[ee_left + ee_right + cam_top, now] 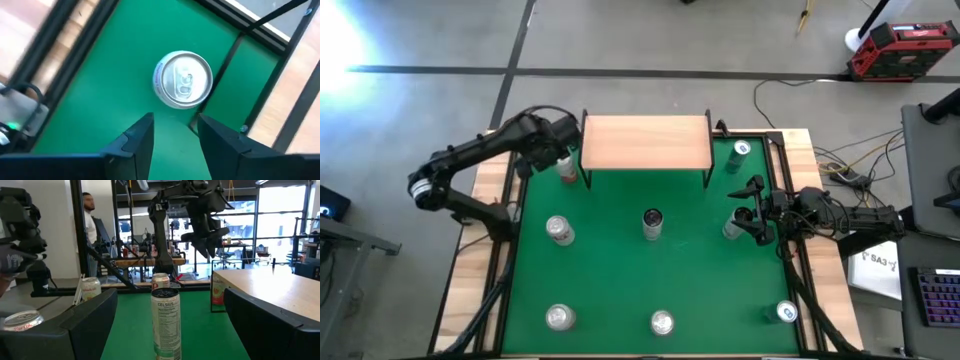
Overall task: Place canned beverage on shelf
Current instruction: Put the top pink-white soda can on the shelf
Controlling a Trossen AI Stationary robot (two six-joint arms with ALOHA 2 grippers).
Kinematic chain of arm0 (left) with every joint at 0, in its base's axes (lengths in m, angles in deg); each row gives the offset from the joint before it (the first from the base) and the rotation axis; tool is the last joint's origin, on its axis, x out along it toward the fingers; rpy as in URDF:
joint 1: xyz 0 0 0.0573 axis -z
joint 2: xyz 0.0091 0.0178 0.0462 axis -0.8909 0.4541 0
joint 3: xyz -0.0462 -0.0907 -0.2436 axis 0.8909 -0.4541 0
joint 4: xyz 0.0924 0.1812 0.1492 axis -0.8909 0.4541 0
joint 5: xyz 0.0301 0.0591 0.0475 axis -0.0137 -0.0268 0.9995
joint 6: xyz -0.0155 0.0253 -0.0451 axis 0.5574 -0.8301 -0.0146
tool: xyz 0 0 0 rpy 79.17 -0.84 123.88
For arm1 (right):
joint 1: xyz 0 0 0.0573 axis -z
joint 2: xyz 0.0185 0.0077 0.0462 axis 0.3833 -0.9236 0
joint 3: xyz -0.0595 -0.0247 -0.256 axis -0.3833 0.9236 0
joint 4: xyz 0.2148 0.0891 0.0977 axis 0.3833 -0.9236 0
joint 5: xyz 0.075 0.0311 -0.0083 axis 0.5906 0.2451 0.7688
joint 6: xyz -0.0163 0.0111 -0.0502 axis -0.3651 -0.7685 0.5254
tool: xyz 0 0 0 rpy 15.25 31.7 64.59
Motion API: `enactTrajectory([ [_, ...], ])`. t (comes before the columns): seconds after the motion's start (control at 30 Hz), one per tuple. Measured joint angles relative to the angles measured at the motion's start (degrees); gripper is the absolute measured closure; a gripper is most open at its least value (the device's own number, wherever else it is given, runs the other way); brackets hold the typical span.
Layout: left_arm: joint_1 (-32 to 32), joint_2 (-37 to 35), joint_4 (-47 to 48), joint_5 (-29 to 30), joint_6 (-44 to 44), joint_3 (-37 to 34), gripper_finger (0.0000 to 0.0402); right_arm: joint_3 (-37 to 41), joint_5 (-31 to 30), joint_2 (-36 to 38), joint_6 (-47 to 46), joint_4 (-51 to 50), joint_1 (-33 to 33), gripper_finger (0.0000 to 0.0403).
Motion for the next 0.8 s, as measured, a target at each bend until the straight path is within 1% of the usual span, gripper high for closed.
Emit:
enactTrajectory([
  [0.13, -5.8, 0.2, -2.7, -5.4, -1.5, 0.0, 0.0269, 0.0, 0.0, 0.0, 0.0, 0.0, 0.0, 0.0046],
  [0.27, -12.5, 1.6, -3.7, -13.2, -6.4, 0.0, 0.0270, 0.0, 0.0, 0.0, 0.0, 0.0, 0.0, 0.0046],
  [0.33, -15.5, 3.1, -3.7, -17.1, -7.3, 0.0, 0.0270, 0.0, 0.0, 0.0, 0.0, 0.0, 0.0, 0.0046],
  [0.43, -18.5, 5.3, -3.9, -22.2, -8.9, 0.0, 0.0266, 0.0, 0.0, 0.0, 0.0, 0.0, 0.0, 0.0046],
  [0.5, -19.5, 6.7, -4.2, -23.5, -11.3, 0.1, 0.0258, 0.0, 0.0, 0.0, 0.0, 0.0, 0.0, 0.0046],
  [0.6, -20.1, 8.3, -4.4, -23.8, -14.0, 0.4, 0.0237, 0.0, 0.0, 0.0, 0.0, 0.0, 0.0, 0.0046],
  [0.67, -20.1, 8.7, -4.3, -23.8, -14.6, 1.0, 0.0213, 0.0, 0.0, 0.0, 0.0, 0.0, 0.0, 0.0046],
  [0.8, -20.1, 9.0, -4.1, -23.4, -15.2, 1.7, 0.0147, 0.0, 0.0, 0.0, 0.0, 0.0, 0.0, 0.0046],
])
